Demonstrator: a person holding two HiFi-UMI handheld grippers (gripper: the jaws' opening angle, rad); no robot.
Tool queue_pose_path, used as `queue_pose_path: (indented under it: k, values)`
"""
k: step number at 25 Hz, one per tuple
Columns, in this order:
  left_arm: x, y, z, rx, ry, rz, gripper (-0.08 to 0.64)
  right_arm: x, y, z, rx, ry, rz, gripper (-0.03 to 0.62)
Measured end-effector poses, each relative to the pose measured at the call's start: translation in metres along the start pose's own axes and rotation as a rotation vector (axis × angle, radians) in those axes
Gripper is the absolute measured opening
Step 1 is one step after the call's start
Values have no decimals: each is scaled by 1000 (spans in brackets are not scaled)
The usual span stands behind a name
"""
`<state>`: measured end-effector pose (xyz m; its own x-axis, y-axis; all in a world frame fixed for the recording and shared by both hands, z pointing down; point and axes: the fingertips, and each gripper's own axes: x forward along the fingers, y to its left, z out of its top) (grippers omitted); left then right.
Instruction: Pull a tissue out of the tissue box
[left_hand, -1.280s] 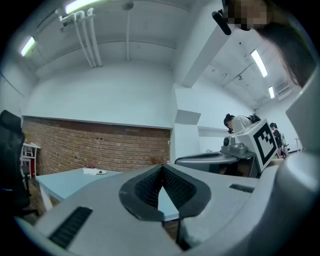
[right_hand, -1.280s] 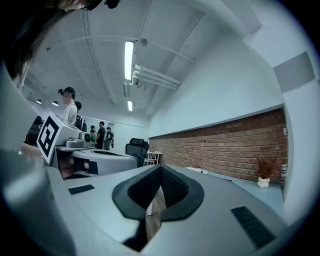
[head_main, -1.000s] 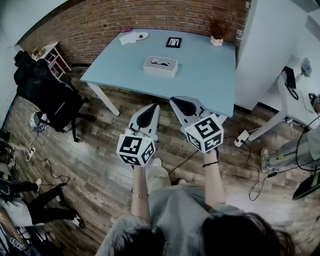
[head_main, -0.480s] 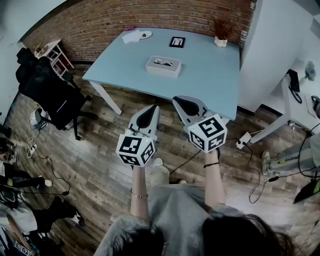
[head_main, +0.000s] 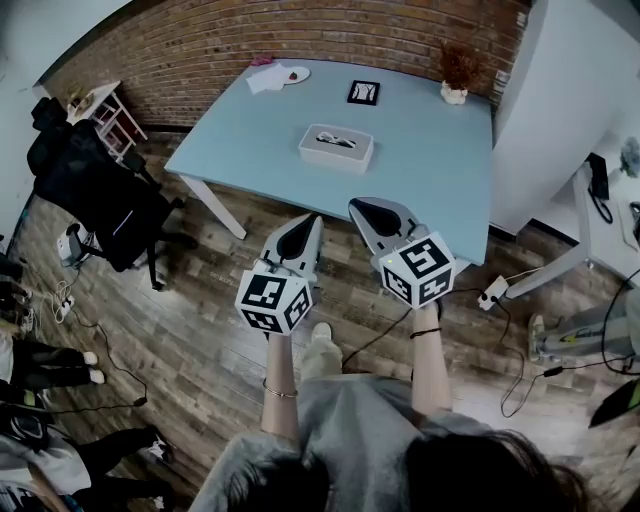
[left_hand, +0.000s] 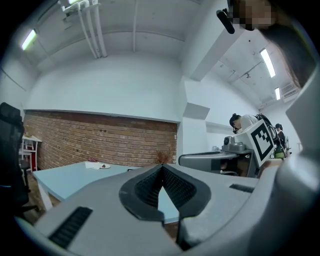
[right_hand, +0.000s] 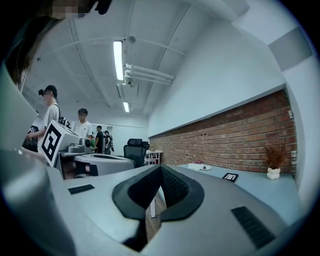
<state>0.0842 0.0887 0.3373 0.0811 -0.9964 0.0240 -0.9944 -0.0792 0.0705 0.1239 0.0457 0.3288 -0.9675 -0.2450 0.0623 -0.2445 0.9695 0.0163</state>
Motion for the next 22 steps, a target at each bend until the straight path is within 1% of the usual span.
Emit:
queue_pose_path:
  k: [8, 13, 22]
  values:
    - [50, 51, -2, -12, 35, -58, 3, 58, -31, -13, 15, 56, -25, -2]
    - [69, 77, -10, -30, 62, -86, 3, 86, -42, -20, 17, 96, -41, -2]
    - [97, 118, -16, -39, 84, -167, 3, 132, -57, -29, 10, 143, -100, -2]
